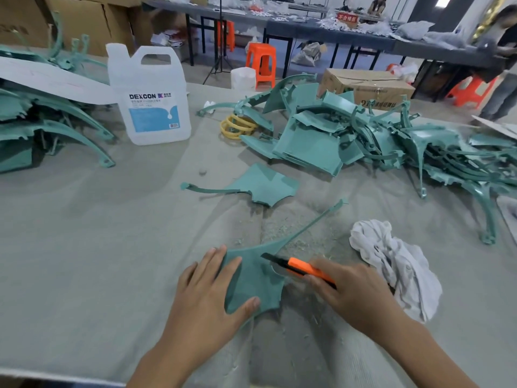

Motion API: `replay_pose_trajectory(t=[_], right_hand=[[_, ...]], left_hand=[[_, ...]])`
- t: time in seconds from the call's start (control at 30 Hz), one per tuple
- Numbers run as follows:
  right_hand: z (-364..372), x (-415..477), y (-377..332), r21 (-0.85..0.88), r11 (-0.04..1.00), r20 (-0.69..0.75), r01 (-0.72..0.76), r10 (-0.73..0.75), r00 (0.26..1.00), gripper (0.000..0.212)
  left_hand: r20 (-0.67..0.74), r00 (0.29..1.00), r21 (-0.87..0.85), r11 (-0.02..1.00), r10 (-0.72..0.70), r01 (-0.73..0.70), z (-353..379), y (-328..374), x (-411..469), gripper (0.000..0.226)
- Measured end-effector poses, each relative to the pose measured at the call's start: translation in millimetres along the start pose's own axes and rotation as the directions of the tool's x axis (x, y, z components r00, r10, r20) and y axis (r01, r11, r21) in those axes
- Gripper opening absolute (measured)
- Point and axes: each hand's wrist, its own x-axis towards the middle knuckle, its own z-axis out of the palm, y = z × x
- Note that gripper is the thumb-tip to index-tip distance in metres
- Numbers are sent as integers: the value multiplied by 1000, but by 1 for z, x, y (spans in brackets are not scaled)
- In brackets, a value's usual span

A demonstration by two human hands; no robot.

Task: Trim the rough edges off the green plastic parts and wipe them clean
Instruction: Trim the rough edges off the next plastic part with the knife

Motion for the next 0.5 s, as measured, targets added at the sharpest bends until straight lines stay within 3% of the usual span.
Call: replay_pose_trajectory(t=[0.07, 0.37, 0.5], right_hand=[[0, -2, -1, 33, 999, 55, 0, -2, 998, 27], [-6, -5, 1, -26, 999, 41, -25, 27, 999, 28], [-6, -5, 2, 13, 1000, 62, -27, 26, 998, 18]], left_hand=[[1, 1000, -1, 1000, -4, 4, 0, 1, 0, 95], [4, 1000, 28, 1000, 7, -8, 0, 0, 0, 94], [7, 1000, -9, 1000, 9, -9, 1, 0, 0, 94]])
